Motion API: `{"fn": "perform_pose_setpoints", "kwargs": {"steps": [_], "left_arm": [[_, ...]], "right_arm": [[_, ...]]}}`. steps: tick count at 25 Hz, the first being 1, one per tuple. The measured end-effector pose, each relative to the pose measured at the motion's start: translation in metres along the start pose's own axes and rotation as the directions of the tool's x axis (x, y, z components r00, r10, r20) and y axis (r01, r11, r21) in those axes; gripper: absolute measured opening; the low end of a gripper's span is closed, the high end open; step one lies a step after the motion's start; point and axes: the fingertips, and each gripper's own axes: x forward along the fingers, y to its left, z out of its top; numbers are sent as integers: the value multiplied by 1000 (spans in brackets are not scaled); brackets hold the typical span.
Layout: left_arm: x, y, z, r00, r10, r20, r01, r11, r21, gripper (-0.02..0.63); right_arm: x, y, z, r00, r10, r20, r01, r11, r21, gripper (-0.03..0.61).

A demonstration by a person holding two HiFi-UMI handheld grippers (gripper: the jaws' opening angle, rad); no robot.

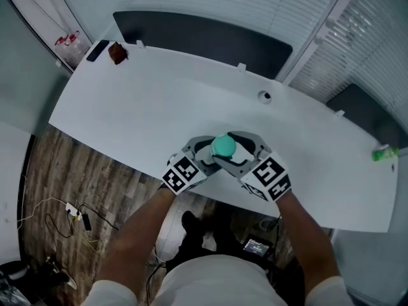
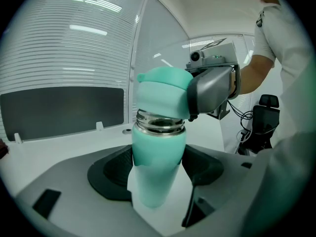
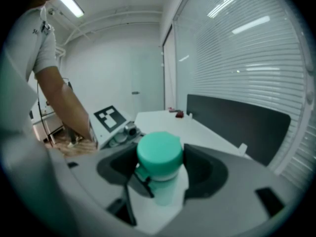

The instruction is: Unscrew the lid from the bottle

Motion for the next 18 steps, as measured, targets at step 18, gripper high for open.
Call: {"fn": "perform_pose_setpoints", "kwargs": {"steps": [18], "left_arm": [[-19,5,7,998,66,-7,-66,998,19,319]], "right_arm": [[-21,-7,14,994,-76,79,68,993,93,304]]}}
